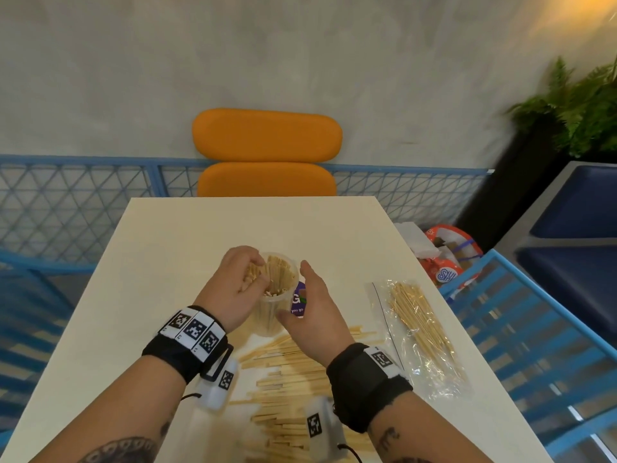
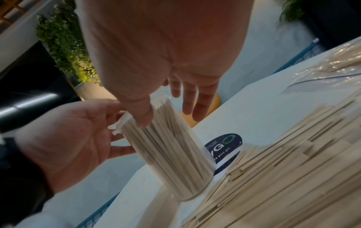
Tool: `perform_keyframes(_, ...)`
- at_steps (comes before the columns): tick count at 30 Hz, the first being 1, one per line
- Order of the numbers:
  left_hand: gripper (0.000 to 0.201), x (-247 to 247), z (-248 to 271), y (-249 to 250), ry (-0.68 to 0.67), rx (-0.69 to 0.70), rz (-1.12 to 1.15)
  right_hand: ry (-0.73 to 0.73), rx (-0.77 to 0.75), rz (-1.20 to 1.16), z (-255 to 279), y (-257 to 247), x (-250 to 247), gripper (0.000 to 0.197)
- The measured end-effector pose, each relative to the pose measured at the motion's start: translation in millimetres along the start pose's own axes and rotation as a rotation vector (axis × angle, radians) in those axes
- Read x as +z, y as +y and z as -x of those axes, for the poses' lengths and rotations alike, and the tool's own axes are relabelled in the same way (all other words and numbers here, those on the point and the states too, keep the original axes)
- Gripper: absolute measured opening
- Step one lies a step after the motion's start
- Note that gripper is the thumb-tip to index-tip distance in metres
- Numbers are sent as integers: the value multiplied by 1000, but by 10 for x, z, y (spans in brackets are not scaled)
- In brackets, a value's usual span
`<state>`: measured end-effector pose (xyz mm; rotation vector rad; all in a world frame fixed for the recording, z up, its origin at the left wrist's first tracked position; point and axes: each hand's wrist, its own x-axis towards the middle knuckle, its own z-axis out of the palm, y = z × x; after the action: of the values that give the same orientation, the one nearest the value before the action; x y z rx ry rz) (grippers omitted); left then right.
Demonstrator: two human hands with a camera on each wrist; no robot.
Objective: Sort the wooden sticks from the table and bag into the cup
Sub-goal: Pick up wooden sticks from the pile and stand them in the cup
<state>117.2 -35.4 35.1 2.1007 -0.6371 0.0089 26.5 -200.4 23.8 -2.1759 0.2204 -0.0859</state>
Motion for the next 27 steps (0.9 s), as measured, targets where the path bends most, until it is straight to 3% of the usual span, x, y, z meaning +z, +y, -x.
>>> perform_keyframes(2,46,-4,53,-9,0,-46,76,-14,54,-36,-45,9,25,102)
perform_keyframes(5,110,15,103,55,-137,-196,127,-26,79,-65,-105,15,87,96)
perform_keyframes(7,126,70,111,110,-189,-244,48,-10,61,-60,-124,14,96,88)
perform_keyframes(11,121,131,87,61,-134,-241,26,28,81,-107,-110,43,19,89)
perform_keyframes(27,105,228,-58,-50,-190,-195,35,48,66,-97,-75,112,-203,76)
